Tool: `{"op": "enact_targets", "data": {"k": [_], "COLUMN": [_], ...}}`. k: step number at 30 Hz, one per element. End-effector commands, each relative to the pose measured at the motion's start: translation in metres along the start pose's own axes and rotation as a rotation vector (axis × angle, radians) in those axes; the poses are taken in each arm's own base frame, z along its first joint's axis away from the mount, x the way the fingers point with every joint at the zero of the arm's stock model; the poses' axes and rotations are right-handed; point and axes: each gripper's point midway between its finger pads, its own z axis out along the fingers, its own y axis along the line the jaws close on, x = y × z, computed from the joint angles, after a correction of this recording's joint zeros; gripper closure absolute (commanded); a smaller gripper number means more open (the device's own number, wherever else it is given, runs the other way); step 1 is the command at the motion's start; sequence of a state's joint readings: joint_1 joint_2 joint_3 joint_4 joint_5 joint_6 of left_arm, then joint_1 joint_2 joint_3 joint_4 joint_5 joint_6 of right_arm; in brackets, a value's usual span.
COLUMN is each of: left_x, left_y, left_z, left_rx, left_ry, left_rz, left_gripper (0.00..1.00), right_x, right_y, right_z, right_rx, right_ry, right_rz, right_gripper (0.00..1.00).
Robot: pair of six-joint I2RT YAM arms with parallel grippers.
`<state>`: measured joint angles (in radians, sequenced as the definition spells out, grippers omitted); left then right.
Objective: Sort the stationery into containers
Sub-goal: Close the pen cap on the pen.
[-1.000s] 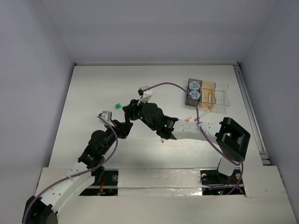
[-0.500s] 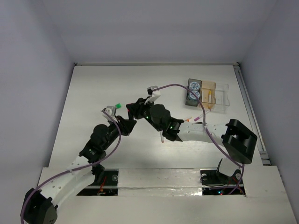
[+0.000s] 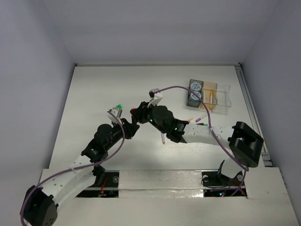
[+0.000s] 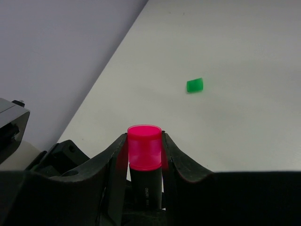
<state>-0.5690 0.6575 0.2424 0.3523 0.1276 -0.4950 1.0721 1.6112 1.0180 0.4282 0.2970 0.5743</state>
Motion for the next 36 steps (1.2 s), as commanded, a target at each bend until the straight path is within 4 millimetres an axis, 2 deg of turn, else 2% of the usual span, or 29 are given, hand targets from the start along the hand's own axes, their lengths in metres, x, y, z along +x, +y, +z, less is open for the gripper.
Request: {"op": "enact_targets", "data": {"k": [1,4,7,9,13,17,21,25,28,31,32,35,36], "left_x": [-0.163,-0.168,-0.177,-0.184,-0.194,-0.197,-0.183,-0.165,-0.152,-0.132,-0.124,-0.103,-0.096], "left_y": [-0.036,-0.036,-0.038,-0.040,-0.045,-0.051,-0.048,-0.041,-0.038,-0.039,-0.042,-0.044,-0.044], "left_z": [-0.018,-0.016,-0.015,-0.015,-0.015,-0.014,-0.009,-0.007,-0.008,-0.010,-0.011,-0.016,-0.018], "left_rx": [0.017,0.011,0.003,0.000,0.006,0.030,0.041,0.040,0.050,0.085,0.110,0.153,0.171], "left_ry": [-0.570,-0.583,-0.601,-0.618,-0.644,-0.647,-0.606,-0.567,-0.532,-0.472,-0.444,-0.391,-0.378], "left_rz": [-0.018,-0.009,0.013,0.019,0.037,0.037,0.026,0.024,0.032,0.046,0.050,0.039,0.040], "left_gripper": [1.00,1.00,1.00,1.00,1.00,1.00,1.00,1.00,1.00,1.00,1.00,1.00,1.00], "right_x": [0.149,0.152,0.165,0.176,0.195,0.199,0.190,0.170,0.153,0.124,0.103,0.057,0.035], "right_y": [-0.034,-0.041,-0.047,-0.042,-0.053,-0.059,-0.059,-0.058,-0.066,-0.067,-0.059,-0.048,-0.039], "right_z": [-0.062,-0.066,-0.077,-0.083,-0.095,-0.106,-0.104,-0.100,-0.097,-0.093,-0.094,-0.091,-0.095], "right_rx": [0.064,0.104,0.124,0.108,0.137,0.153,0.163,0.185,0.214,0.185,0.152,0.075,0.035], "right_ry": [0.555,0.556,0.603,0.633,0.681,0.680,0.644,0.580,0.532,0.471,0.421,0.316,0.264], "right_rz": [-0.114,-0.128,-0.129,-0.126,-0.103,-0.088,-0.087,-0.108,-0.131,-0.113,-0.102,-0.111,-0.107], "right_gripper": [1.00,1.00,1.00,1.00,1.00,1.00,1.00,1.00,1.00,0.97,0.93,0.69,0.53]}}
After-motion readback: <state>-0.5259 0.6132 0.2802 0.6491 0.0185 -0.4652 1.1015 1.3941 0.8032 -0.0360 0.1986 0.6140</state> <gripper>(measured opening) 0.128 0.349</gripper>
